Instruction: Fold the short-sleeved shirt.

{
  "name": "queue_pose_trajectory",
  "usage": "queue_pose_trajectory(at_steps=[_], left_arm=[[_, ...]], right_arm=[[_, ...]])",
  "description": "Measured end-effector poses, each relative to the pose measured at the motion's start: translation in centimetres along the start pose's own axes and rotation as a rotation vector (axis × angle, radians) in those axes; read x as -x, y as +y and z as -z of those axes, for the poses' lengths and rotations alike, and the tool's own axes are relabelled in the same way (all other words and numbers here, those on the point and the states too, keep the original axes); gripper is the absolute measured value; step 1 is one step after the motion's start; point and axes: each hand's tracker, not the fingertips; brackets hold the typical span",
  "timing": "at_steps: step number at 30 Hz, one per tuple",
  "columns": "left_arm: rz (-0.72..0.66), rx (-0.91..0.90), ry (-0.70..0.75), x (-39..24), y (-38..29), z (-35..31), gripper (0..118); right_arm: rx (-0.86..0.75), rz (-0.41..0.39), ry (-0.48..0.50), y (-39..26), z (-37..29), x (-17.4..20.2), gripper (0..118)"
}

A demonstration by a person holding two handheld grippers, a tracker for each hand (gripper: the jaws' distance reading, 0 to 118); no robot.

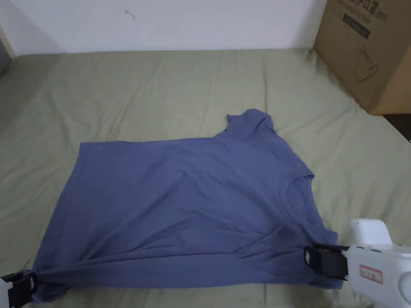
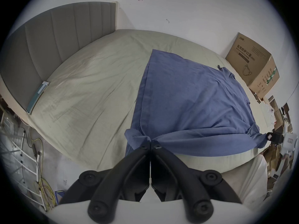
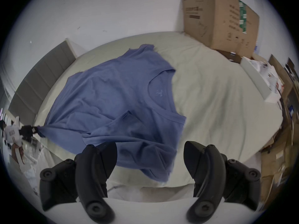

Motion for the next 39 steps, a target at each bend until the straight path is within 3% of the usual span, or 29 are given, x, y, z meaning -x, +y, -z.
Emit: queue_pose_trajectory(at_steps=[2,3,4,5,7,10,13,15,22,23,24,25,26,27,28,34,35,36,37,38,39], left_arm=[[0.027,0.010,0.013,-0.5,0.1,0.2,0],[0.033,0.018,0.009,-0.7,0.1,0.4,0],[0.040,0.020,0.010,-0.8,0.0,0.5,0],[0.044,0.025,0.008,-0.9,0.1,0.5,0],[0.058,0.019,0.021,-0.9,0.2,0.5,0],[0.071,0.025,0.027,-2.2,0.0,-0.7,0],[0.076,0.002,0.019,-1.9,1.8,-1.0,0],[0.092,-0.019,0.033,-2.4,3.6,-0.8,0],[0.131,-0.045,0.029,-3.6,12.2,5.5,0],[0.142,-0.030,0.025,-3.7,12.9,6.9,4],[0.152,-0.010,0.033,-4.0,13.2,8.3,18],[0.172,0.029,0.086,-4.3,13.5,9.1,51],[0.188,0.043,0.132,-4.4,13.6,9.7,77],[0.187,0.046,0.129,-4.3,13.6,10.0,95],[0.164,0.045,0.099,-4.0,13.5,9.8,102],[-0.005,-0.037,-0.005,-1.4,11.4,4.5,100],[-0.027,-0.055,-0.027,-1.0,10.6,3.4,94],[-0.046,-0.067,-0.049,-0.7,9.8,2.5,79],[-0.080,-0.082,-0.063,-0.3,8.6,1.5,43],[-0.082,-0.071,-0.070,-0.1,7.6,1.0,16],[-0.077,-0.056,-0.068,0.0,6.6,0.7,1]], right_arm=[[0.072,-0.082,-0.079,-0.2,1.7,0.6,80],[0.080,-0.102,-0.064,-0.5,2.3,0.8,54],[0.079,-0.080,-0.065,-0.7,2.6,0.9,13],[0.044,-0.007,-0.050,-0.9,2.2,0.8,10],[0.079,0.046,0.038,-1.0,1.8,0.8,10],[0.055,0.043,-0.020,-0.9,0.7,0.5,10],[0.001,0.125,0.061,0.9,-1.3,-0.1,10],[-0.020,0.134,0.044,2.9,-2.1,0.3,10],[-0.027,0.223,0.004,10.9,3.3,-0.2,10],[-0.009,0.233,-0.005,11.6,4.5,-0.2,10],[0.005,0.227,-0.004,12.1,5.8,-0.3,10],[0.028,0.222,-0.024,12.2,6.8,-0.1,21],[0.061,0.206,-0.064,12.3,7.8,-0.1,44],[0.085,0.187,-0.080,12.2,8.1,0.1,71],[0.107,0.178,-0.098,12.1,8.2,0.2,86],[0.013,0.108,-0.047,10.2,3.0,0.3,88],[-0.034,0.090,-0.036,9.5,1.7,0.5,87],[-0.053,0.078,-0.036,8.8,0.7,0.8,85],[-0.040,0.065,-0.031,7.8,-0.4,1.4,78],[-0.034,0.056,-0.041,7.1,-1.1,1.9,65],[-0.004,0.043,-0.102,6.1,-1.7,2.4,42]])
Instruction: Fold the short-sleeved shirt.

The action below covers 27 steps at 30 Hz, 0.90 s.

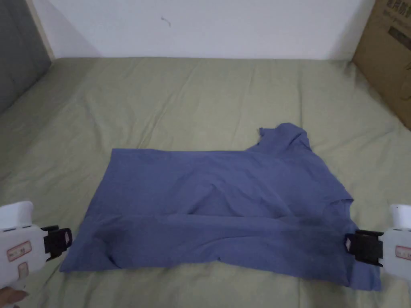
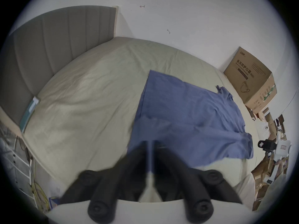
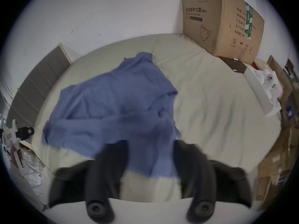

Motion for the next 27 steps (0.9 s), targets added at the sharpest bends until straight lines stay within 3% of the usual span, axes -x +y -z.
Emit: queue_pose_trajectory(at_steps=[1,5,8,9,10,11,12,17,18,19,20,21,23,24,25,27], left_arm=[[-0.001,0.010,0.008,0.2,-1.0,-0.2,1],[0.037,0.055,0.042,0.8,-3.6,-0.2,0],[0.028,0.054,0.066,1.4,-3.4,0.7,4],[0.015,0.054,0.081,1.5,-3.0,1.3,24],[0.010,0.059,0.103,1.6,-2.5,2.0,68],[0.011,0.070,0.102,1.9,-2.0,3.0,95],[0.009,0.083,0.095,2.2,-1.8,4.1,106],[-0.065,0.198,0.107,2.7,-1.9,8.8,79],[-0.008,0.175,0.177,2.1,-2.2,9.0,75],[0.040,0.154,0.188,1.6,-2.4,8.8,68],[0.065,0.145,0.202,1.3,-2.4,8.6,64],[0.074,0.132,0.215,0.9,-2.5,8.3,64],[0.053,0.142,0.208,1.2,-2.0,8.0,45],[0.054,0.142,0.197,1.4,-1.6,7.8,31],[0.055,0.137,0.163,1.0,-1.3,7.6,7],[0.090,0.147,0.184,0.3,-0.9,7.5,5]], right_arm=[[-0.015,0.002,-0.017,-1.3,-0.4,0.2,4],[0.001,0.097,0.049,-4.5,-0.7,0.5,1],[0.024,0.080,0.040,-5.8,-0.2,1.0,1],[0.034,0.077,0.023,-6.0,0.0,1.1,1],[0.038,0.076,0.019,-6.2,0.1,1.1,1],[0.039,0.083,0.026,-6.2,0.2,0.9,1],[0.044,0.104,0.035,-6.3,0.2,0.8,1],[0.046,0.139,0.026,-6.5,-0.2,0.1,3],[0.048,0.139,0.018,-6.4,-0.2,0.0,12],[0.063,0.139,-0.010,-6.3,0.2,-0.9,29],[0.083,0.141,-0.035,-6.0,0.6,-1.1,36],[0.102,0.133,-0.056,-5.7,1.0,-1.4,36],[0.096,0.130,-0.065,-4.8,2.3,-2.1,80],[0.099,0.128,-0.065,-4.2,2.9,-2.3,92],[0.087,0.125,-0.050,-3.6,3.7,-2.7,94],[0.115,0.115,-0.085,-2.4,5.7,-3.4,94]])
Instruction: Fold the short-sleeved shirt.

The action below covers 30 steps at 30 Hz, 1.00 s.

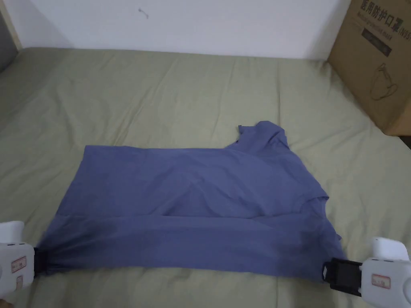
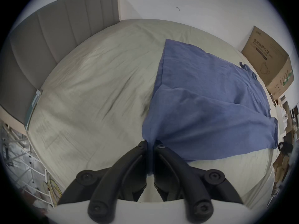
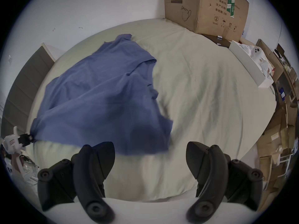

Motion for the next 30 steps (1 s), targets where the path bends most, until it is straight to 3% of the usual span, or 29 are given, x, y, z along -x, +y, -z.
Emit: queue_pose_trajectory(at_steps=[2,3,4,5,6,7,8,9,10,11,12,14,17,21,26,27,28,30], left_arm=[[-0.006,-0.004,-0.005,-0.2,0.3,-0.5,5],[-0.024,-0.015,-0.023,-0.1,0.4,-0.8,5],[-0.040,-0.025,-0.038,0.1,0.5,-1.0,5],[-0.052,-0.021,-0.037,0.3,0.6,-1.2,5],[-0.057,-0.018,-0.038,0.4,0.8,-1.3,5],[-0.056,-0.019,-0.042,0.4,0.8,-1.6,5],[-0.053,-0.023,-0.047,0.5,0.8,-1.8,5],[-0.047,-0.025,-0.046,0.5,0.8,-2.1,5],[-0.034,-0.026,-0.046,0.4,0.9,-2.3,5],[-0.027,-0.027,-0.050,0.4,1.0,-2.5,5],[-0.025,-0.027,-0.052,0.5,1.0,-2.8,5],[-0.006,-0.027,-0.056,0.6,0.8,-3.5,5],[0.012,-0.040,-0.079,1.2,0.1,-5.3,5],[0.007,-0.035,-0.085,1.9,-1.9,-7.3,5],[0.060,0.022,-0.078,1.9,-5.4,-6.6,6],[0.063,0.031,-0.073,1.8,-5.9,-5.9,6],[0.053,0.055,-0.072,1.8,-6.1,-5.4,13],[0.025,0.093,-0.066,2.0,-6.2,-5.0,52]], right_arm=[[0.056,0.041,-0.082,1.0,2.2,-0.2,94],[0.060,0.107,-0.041,1.1,3.1,-0.5,92],[0.081,0.168,0.062,0.8,3.8,-0.7,87],[0.139,0.198,0.142,0.6,4.9,-0.7,75],[0.139,0.126,-0.019,0.2,5.3,0.0,68],[0.068,0.005,-0.050,0.1,4.6,1.1,64],[0.064,-0.035,-0.055,-0.3,3.9,1.8,52],[0.049,-0.030,-0.059,-0.3,3.3,2.0,35],[0.048,-0.040,-0.060,-0.2,3.1,1.9,9],[0.048,-0.021,-0.030,0.0,3.0,1.2,7],[0.054,0.065,0.064,0.2,2.4,0.9,7],[0.061,0.099,0.070,0.4,1.6,-0.1,7],[0.022,0.094,0.117,0.2,-1.5,-1.4,7],[0.011,0.030,0.079,-0.9,-4.7,-2.7,7],[0.083,0.042,0.092,-3.8,-2.7,-3.8,7],[0.088,0.058,0.093,-4.3,-2.0,-3.7,11],[0.108,0.082,0.066,-4.7,-1.5,-3.6,31],[0.113,0.077,0.024,-5.0,-1.8,-3.4,78]])
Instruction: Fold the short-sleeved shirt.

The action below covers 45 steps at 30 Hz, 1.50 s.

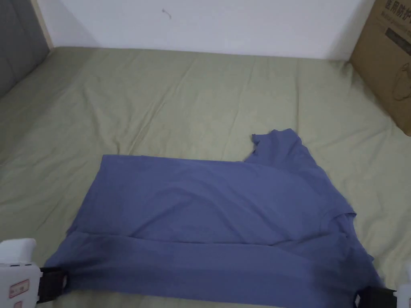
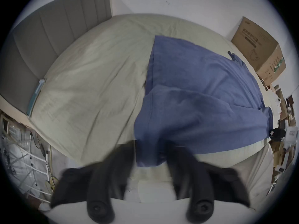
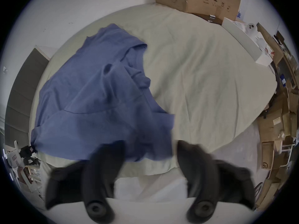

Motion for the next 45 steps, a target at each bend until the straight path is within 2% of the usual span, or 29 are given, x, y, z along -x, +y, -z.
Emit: queue_pose_trajectory(at_steps=[1,2,3,6,7,8,9,10,11,17,18,19,20,21,22,23,26,29,33,34,36,37,38,39,40,41,42,43,45], left_arm=[[-0.013,-0.026,-0.038,0.3,0.0,-0.3,74],[-0.029,-0.034,-0.062,0.6,0.3,-0.8,85],[-0.046,-0.056,-0.053,0.8,0.6,-1.6,91],[-0.043,-0.154,-0.028,0.2,2.5,-4.1,85],[-0.035,-0.197,-0.051,-0.3,3.1,-4.9,74],[-0.034,-0.225,-0.063,-0.9,3.7,-5.4,54],[-0.038,-0.244,-0.080,-1.6,4.5,-5.7,27],[-0.028,-0.261,-0.087,-2.3,5.0,-5.5,1],[-0.023,-0.283,-0.076,-3.0,5.4,-5.1,2],[-0.015,-0.214,-0.125,-6.2,8.7,-1.0,0],[-0.003,-0.212,-0.122,-6.6,9.4,-0.6,0],[0.018,-0.212,-0.106,-7.1,10.2,-0.2,0],[0.038,-0.214,-0.094,-7.4,11.0,0.2,0],[0.044,-0.214,-0.090,-7.6,11.8,0.6,0],[0.040,-0.213,-0.092,-7.8,12.6,1.1,0],[0.034,-0.211,-0.094,-7.9,13.2,1.5,0],[0.013,-0.191,-0.112,-8.3,14.7,3.4,0],[0.024,-0.164,-0.094,-8.9,15.4,5.1,0],[0.041,-0.134,-0.090,-8.7,15.9,7.3,0],[0.042,-0.126,-0.090,-8.6,16.1,7.7,0],[0.040,-0.114,-0.086,-8.5,16.3,7.9,0],[0.039,-0.109,-0.083,-8.4,16.5,8.0,0],[0.038,-0.107,-0.081,-8.2,16.7,8.2,3],[0.038,-0.105,-0.083,-8.0,17.0,8.3,16],[0.032,-0.110,-0.087,-7.5,17.5,8.3,52],[0.020,-0.112,-0.086,-7.2,18.3,8.5,79],[0.012,-0.109,-0.078,-7.1,19.1,8.7,94],[-0.002,-0.121,-0.070,-6.8,20.2,8.9,99],[-0.017,-0.164,-0.067,-6.2,22.8,9.4,98]], right_arm=[[-0.029,-0.014,0.016,0.0,-0.7,0.0,84],[-0.052,-0.033,0.021,0.1,-1.5,0.3,84],[-0.084,-0.063,0.007,0.5,-2.6,0.7,84],[-0.185,-0.130,-0.016,1.4,-6.0,2.7,83],[-0.229,-0.143,0.026,1.8,-7.0,3.4,81],[-0.243,-0.148,0.050,2.2,-7.5,4.0,74],[-0.256,-0.153,0.068,2.6,-7.9,5.0,56],[-0.270,-0.161,0.077,3.1,-8.2,5.9,14],[-0.295,-0.154,0.074,3.4,-8.1,6.8,1],[-0.242,-0.134,0.138,7.4,-3.0,9.6,1],[-0.229,-0.135,0.146,9.0,-2.0,8.8,2],[-0.238,-0.127,0.156,10.7,-1.4,9.0,18],[-0.241,-0.129,0.180,12.5,-0.9,9.1,41],[-0.248,-0.137,0.194,14.6,-0.4,9.4,69],[-0.267,-0.137,0.183,17.0,0.5,9.1,83],[-0.287,-0.139,0.172,19.4,1.5,9.4,87],[-0.285,-0.158,0.131,25.3,4.3,10.5,88],[-0.198,-0.186,0.112,29.9,8.9,11.4,88],[-0.104,-0.188,0.077,32.0,13.9,12.1,88],[-0.062,-0.201,0.082,32.0,14.9,12.3,86],[0.010,-0.193,0.074,31.6,16.5,12.5,74],[-0.039,-0.220,0.034,31.3,16.4,12.7,72],[-0.044,-0.213,0.042,31.2,15.4,13.2,60],[-0.070,-0.220,0.033,31.0,14.7,13.5,35],[-0.090,-0.247,0.028,30.9,14.3,13.7,1],[-0.071,-0.236,0.074,31.0,14.2,13.7,1],[-0.055,-0.227,0.080,31.2,13.8,13.7,1],[-0.059,-0.234,0.067,31.2,13.9,13.7,1],[-0.052,-0.246,0.058,31.2,14.1,13.5,1]])
